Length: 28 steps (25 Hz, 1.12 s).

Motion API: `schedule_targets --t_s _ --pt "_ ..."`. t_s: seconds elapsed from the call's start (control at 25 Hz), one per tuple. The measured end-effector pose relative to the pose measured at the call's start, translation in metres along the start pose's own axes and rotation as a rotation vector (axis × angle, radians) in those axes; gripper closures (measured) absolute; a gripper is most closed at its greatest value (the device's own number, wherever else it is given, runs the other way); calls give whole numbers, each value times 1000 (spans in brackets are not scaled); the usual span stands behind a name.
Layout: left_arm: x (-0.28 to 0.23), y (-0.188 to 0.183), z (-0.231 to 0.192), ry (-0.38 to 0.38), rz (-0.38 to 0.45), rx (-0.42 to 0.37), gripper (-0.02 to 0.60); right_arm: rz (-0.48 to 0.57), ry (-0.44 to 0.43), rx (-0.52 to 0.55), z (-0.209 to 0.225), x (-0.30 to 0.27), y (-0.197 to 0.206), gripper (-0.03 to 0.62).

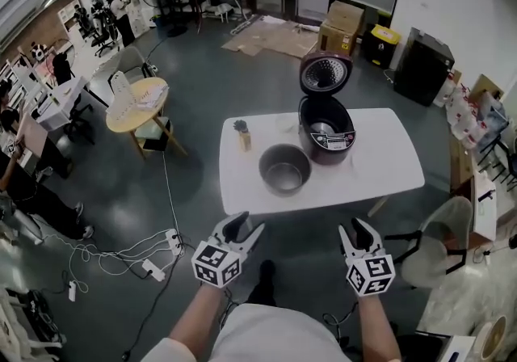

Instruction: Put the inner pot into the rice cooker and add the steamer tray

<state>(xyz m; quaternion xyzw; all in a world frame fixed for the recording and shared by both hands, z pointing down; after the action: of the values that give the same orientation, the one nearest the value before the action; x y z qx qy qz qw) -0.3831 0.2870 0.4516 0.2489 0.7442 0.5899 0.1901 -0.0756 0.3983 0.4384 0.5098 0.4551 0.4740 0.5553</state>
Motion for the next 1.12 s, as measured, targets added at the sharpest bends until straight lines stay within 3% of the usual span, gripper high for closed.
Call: schedule_targets --t_s 0.64,1.12 --pt "-103 4 -118 102 -97 0 359 -76 86 14 11 -138 21 431" --pt "-144 37 -157 61 -187 27 350 -176 92 2 35 -195 57 431"
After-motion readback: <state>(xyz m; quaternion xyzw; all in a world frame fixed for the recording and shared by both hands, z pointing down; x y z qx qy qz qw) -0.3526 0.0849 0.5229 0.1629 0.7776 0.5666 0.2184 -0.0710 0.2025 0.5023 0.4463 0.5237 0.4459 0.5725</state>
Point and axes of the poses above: the fingertips, and each gripper's own axes: x backward along the fingers, z to its right, y out of its underside, the point moved 9 cm from there along x, backward along the fingers, and after that the axes turned 14 degrees about z, right-handed, at the moved point
